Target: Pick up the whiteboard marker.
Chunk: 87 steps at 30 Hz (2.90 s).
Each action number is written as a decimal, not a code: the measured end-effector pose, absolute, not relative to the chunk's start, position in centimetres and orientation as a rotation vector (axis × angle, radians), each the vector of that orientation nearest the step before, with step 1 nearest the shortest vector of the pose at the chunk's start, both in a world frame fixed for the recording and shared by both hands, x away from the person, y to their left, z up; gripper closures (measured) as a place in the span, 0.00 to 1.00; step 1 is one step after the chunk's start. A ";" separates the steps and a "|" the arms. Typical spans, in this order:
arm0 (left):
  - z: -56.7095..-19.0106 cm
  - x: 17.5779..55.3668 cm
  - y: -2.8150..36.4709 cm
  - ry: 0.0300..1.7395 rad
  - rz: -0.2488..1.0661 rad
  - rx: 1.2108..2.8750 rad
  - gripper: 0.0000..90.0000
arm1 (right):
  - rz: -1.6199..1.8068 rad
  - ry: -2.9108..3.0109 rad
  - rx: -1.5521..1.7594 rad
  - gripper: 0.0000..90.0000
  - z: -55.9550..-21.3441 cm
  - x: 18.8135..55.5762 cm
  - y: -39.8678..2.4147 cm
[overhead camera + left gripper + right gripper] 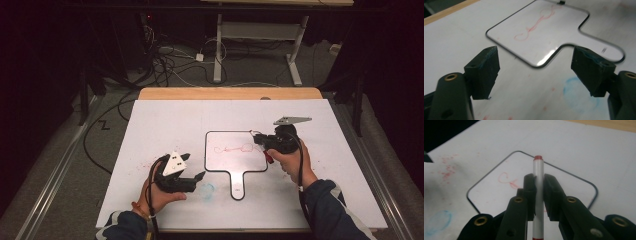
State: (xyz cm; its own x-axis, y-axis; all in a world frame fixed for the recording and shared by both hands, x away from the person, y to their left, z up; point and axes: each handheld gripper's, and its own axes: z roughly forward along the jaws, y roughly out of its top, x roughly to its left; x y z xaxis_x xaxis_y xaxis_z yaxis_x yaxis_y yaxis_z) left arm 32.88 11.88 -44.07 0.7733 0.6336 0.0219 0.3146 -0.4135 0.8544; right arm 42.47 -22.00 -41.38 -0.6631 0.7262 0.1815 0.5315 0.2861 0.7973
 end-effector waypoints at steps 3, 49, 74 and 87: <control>-43.4 33.4 10.3 0.695 0.359 1.984 0.27 | 1.392 2.307 1.101 0.91 -41.2 41.0 -21.0; -43.5 35.7 3.6 0.679 0.237 1.939 0.81 | 1.605 2.222 0.841 0.90 -41.3 36.1 -17.0; -45.9 42.2 5.4 0.759 0.471 1.974 0.87 | 1.451 2.124 0.907 0.48 -41.9 35.6 -25.6; -46.5 42.4 6.0 0.806 0.429 1.913 0.88 | 1.384 2.211 0.816 0.46 -42.8 35.2 -24.8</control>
